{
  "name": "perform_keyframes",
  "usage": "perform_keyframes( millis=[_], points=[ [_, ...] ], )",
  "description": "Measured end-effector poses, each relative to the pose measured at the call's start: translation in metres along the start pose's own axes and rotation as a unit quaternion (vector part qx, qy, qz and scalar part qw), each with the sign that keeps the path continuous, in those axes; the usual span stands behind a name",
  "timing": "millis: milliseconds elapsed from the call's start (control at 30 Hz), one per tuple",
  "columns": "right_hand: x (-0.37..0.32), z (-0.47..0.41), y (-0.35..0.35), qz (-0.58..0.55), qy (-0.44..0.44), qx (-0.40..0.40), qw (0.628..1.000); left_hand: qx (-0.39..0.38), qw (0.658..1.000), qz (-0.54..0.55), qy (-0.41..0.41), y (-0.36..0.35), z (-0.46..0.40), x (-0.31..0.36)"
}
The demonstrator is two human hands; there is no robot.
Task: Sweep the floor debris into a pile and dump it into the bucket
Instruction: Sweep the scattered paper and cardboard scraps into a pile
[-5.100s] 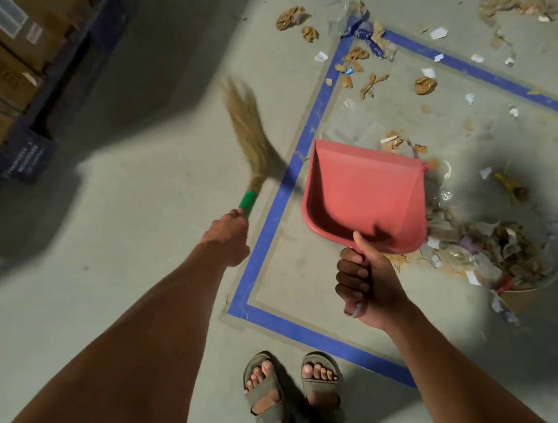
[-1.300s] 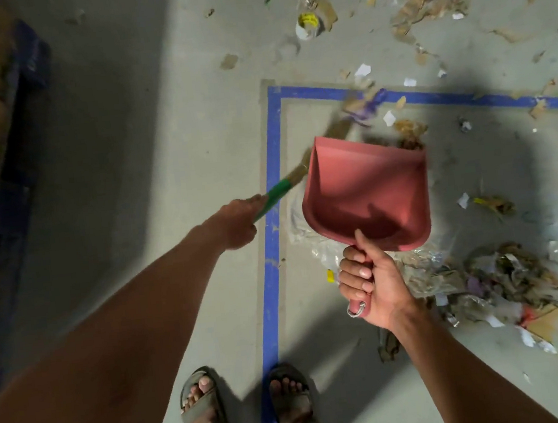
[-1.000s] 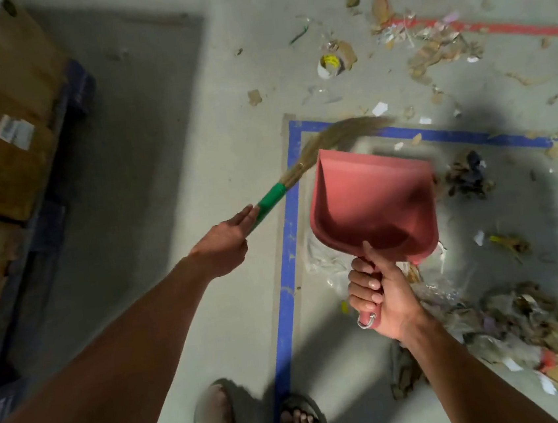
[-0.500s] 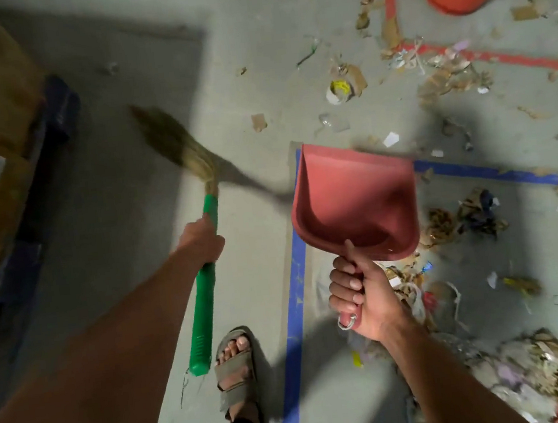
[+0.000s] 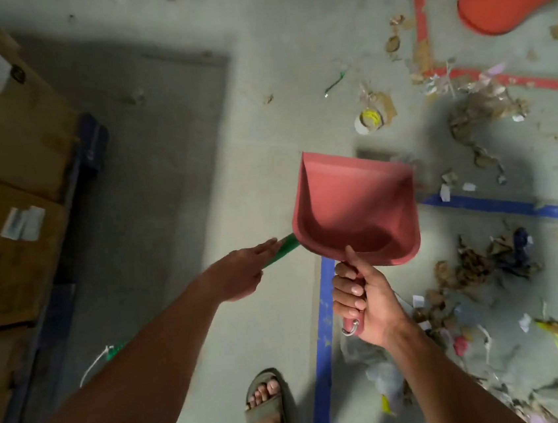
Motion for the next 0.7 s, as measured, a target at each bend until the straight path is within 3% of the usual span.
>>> perform_keyframes(
  millis=[133, 267, 367, 500, 600, 700],
  points=[
    [-0.037, -0.016, -0.037, 0.010, -0.002, -0.025, 1.000, 0.119, 0.983, 0.072, 0.122, 0.063, 0.020, -0.051],
    [-0.061, -0.045, -0.058, 0.014, -0.011, -0.053, 0.998, 0.240, 0.931, 0.114, 0.251, 0.129, 0.031, -0.110],
    [-0.072, -0.072, -0.063, 0.014, -0.029, -0.049, 0.998, 0.289, 0.884, 0.126, 0.345, 0.162, 0.031, -0.152],
    [-0.096, -0.115, -0.079, 0.037, -0.041, -0.055, 0.997, 0.287, 0.821, 0.154, 0.469, 0.197, 0.021, -0.217],
    [-0.111, -0.141, -0.078, 0.059, -0.045, -0.056, 0.996, 0.175, 0.850, 0.088, 0.490, 0.201, -0.001, -0.257],
    [-0.125, -0.156, -0.072, 0.071, -0.057, -0.047, 0.995, 0.099, 0.897, 0.018, 0.431, 0.196, -0.022, -0.230]
  ],
)
Point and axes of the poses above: each hand's wrist, its own z-axis away from the middle knuckle, its own y-axis out of the back of the hand, x = y × z, the point moved 8 cm from there along -z, towards the middle knuckle, and after that the axes turned 3 degrees about z, right-handed, at the moved point
